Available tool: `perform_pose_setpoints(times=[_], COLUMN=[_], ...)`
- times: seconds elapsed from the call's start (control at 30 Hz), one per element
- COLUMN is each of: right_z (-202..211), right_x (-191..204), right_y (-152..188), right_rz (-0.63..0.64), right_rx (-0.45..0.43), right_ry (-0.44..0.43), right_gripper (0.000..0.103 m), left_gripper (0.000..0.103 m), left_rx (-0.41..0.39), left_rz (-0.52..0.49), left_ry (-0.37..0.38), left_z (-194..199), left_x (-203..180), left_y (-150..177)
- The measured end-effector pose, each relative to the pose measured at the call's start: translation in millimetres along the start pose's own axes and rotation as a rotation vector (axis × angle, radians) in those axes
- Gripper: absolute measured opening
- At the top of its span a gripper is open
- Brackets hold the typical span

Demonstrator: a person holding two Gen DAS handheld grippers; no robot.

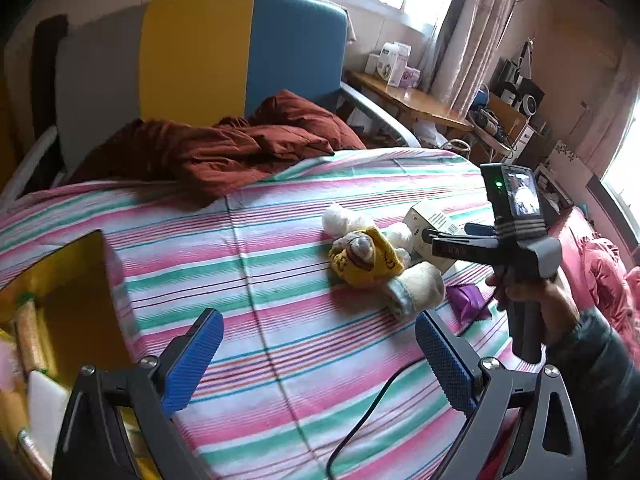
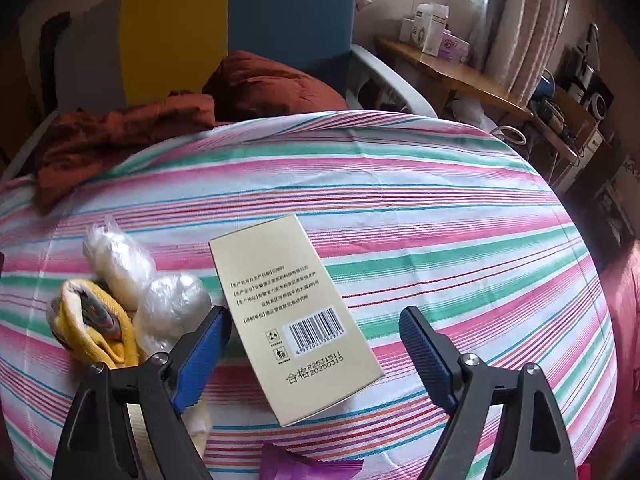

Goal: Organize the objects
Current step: 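Grasp the beige barcode box with right tool while left tool grasps the yellow-grey sock bundle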

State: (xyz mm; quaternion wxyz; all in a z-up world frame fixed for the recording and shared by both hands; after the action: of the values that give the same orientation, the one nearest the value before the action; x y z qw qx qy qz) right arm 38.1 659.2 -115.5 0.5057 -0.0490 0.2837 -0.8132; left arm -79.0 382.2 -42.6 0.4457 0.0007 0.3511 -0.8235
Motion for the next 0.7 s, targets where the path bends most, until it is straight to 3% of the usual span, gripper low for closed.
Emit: perform_pose_setpoints(times=[0.03, 0.13, 0.7], right_z=[0, 3, 7], right_x=[0, 1, -1], right_y=[1, 2, 3], right_rz=[0.004, 0.014, 0.012], right_rx=[0.011, 0.022, 0.04], right_ry=[-0.002, 0.0, 0.001], right_gripper=[0.061, 0.051, 0.051], left_gripper=[0.097, 0.097, 0.097], left_rx=[0.006, 0.036, 0.166], left_rz=[0.004, 0.022, 0.144], left_ry=[0.002, 0.01, 0.023], left_z=[-5, -25, -136], left_x=[-1, -7, -33], left_y=[-2, -10, -44])
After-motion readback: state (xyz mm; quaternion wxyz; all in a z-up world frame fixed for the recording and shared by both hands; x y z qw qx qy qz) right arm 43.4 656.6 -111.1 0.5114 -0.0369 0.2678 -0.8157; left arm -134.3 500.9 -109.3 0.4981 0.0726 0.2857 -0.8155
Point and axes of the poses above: each gripper's, at about its wrist camera, not at the fingertips, and z roughly against the way its jaws point, x to its left, y to its underside, the point moved 4 cm from there along -z, roughly the way its jaws point, and after that the axes turned 8 degrees about z, right-handed, at the moved point
